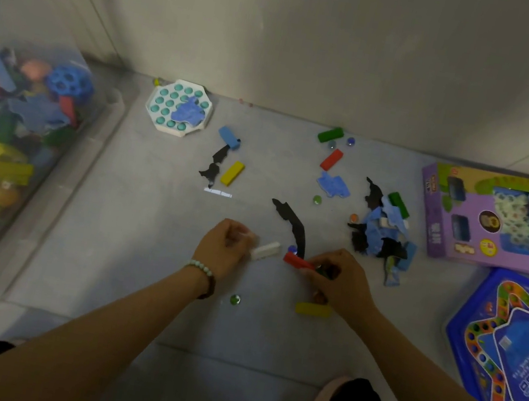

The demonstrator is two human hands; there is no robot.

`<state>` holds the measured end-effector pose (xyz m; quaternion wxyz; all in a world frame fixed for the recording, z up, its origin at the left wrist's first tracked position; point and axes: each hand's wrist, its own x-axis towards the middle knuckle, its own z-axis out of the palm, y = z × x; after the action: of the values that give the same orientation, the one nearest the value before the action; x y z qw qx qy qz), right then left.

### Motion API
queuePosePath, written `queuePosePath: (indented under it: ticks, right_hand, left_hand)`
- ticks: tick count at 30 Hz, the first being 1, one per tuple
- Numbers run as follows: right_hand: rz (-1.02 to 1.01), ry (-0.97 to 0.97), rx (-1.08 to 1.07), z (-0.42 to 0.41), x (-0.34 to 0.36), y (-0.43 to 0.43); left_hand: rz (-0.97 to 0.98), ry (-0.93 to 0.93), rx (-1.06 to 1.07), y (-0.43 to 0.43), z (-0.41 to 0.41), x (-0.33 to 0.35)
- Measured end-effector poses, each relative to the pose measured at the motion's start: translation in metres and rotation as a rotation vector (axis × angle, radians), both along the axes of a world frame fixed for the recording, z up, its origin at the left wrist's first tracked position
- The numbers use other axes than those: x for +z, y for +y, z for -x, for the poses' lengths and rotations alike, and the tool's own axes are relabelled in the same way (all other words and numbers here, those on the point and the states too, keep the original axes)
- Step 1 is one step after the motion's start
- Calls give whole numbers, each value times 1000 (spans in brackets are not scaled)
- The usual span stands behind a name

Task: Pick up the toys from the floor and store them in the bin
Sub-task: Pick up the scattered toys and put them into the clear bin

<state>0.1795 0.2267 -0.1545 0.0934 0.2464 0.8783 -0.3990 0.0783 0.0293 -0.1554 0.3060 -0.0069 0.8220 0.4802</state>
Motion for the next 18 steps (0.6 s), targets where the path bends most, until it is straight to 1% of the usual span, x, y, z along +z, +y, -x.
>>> queuePosePath:
  ticks: [2,6,9,10,11,12,14,16,18]
  right_hand:
    - [12,9,-22,1,2,-2]
    - [151,64,-102,1,8,-2]
    - [203,53,-148,2,12,2]
    - [219,42,-172,2,13,3]
    - [236,35,-201,2,15,4]
    - [263,37,-236,2,18,4]
    - [349,64,-326,3,26,5]
    - [453,73,-425,5,36,2]
    - [548,69,-483,7,46,-2]
  left_hand:
    - [97,82,-66,5,-2,-3]
    - [253,241,-218,17,-2,-8]
    - [382,337,-382,22,-1,-5]
    - [397,356,-410,23,-2,-4]
    - [373,351,-404,23,-3,-3]
    - [297,311,-351,23,-5,0]
    - [40,136,-162,22,-10,10]
    - [-204,-119,-44,22,-14,22]
    - [-461,-425,69,25,-19,27]
